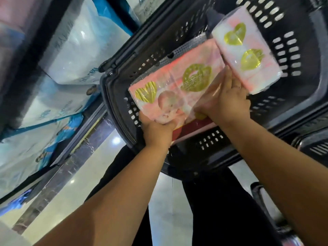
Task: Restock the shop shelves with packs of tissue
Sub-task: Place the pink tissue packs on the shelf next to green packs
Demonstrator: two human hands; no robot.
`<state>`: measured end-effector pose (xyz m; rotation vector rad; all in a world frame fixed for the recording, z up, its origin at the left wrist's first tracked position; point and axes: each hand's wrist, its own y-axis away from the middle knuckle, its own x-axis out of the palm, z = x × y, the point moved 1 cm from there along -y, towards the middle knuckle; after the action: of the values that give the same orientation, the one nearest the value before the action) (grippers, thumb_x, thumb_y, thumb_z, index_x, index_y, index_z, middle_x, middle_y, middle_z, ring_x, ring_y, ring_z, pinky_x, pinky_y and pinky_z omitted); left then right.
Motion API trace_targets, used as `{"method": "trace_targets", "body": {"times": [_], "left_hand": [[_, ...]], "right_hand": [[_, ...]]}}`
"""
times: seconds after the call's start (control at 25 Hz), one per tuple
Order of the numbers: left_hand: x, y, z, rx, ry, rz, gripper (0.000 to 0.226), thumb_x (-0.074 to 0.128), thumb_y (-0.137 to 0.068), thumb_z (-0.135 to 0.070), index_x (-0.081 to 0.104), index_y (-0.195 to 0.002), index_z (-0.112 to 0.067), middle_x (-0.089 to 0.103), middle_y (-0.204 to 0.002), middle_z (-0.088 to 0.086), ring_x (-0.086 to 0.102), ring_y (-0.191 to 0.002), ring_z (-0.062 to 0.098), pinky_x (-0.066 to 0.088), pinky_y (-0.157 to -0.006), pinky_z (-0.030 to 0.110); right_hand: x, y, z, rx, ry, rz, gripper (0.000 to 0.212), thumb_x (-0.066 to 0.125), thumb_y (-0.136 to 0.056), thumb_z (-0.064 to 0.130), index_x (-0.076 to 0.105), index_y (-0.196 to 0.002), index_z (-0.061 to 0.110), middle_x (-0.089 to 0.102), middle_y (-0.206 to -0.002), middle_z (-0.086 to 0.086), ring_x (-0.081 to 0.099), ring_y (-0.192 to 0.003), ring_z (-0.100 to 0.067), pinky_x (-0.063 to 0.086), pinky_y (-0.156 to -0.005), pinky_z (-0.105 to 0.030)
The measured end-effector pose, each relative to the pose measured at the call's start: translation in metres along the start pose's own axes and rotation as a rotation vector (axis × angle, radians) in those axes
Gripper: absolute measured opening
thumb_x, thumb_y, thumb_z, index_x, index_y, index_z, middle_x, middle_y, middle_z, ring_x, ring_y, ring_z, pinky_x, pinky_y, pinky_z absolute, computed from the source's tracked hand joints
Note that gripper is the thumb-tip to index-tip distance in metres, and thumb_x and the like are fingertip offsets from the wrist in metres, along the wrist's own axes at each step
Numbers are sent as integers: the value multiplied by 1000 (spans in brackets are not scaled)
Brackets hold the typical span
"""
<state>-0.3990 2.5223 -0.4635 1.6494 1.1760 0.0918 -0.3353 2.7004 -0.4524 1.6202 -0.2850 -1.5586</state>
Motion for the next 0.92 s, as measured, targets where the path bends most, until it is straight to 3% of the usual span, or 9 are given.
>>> {"method": "trace_targets", "body": {"times": [0.12,0.24,0.36,0.48,0.64,0.92], "left_hand": [[-35,46,-28,81,-114,-10,112,89,-60,-37,17,-145,-28,44,-128,-10,49,-112,9,41,-101,28],[-76,103,-59,238,-132,-23,117,89,-53,-45,17,-144,-33,50,-126,-13,55,-112,12,48,-97,35],[-114,159,-91,337,-93,-5,112,89,-56,-41,18,-143,-36,52,-123,-13,56,-109,8,49,-95,33],[-161,219,-126,464,-73,-20,106,88,-56,-44,23,-140,-38,51,-125,-13,54,-111,6,49,-95,33],[-221,291,-156,633,-134,-103,106,84,-52,-66,30,-137,-32,52,-126,-11,54,-116,14,50,-92,44],[-310,381,-181,822,-203,-246,121,77,-53,-69,14,-146,-26,42,-142,0,45,-128,21,46,-99,47]], "right_hand": [[-42,51,8,33,-70,-34,132,80,-56,51,-8,-151,27,22,-152,-6,28,-134,-33,34,-104,-53],[-95,110,16,15,-105,-125,121,75,-65,56,-4,-152,24,26,-149,-8,32,-131,-35,34,-106,-53],[-152,169,24,-25,-149,-153,134,81,-56,62,0,-153,18,28,-148,-12,32,-131,-36,35,-103,-53],[-212,236,32,-126,-219,-250,134,83,-52,60,8,-154,16,33,-146,-15,35,-129,-38,35,-103,-51],[-263,307,40,-268,-275,-287,129,79,-53,65,13,-153,18,38,-140,-16,37,-127,-38,37,-102,-52],[-324,411,60,-467,-325,-476,118,75,-53,67,20,-150,29,38,-137,-17,36,-128,-35,38,-104,-50]]}}
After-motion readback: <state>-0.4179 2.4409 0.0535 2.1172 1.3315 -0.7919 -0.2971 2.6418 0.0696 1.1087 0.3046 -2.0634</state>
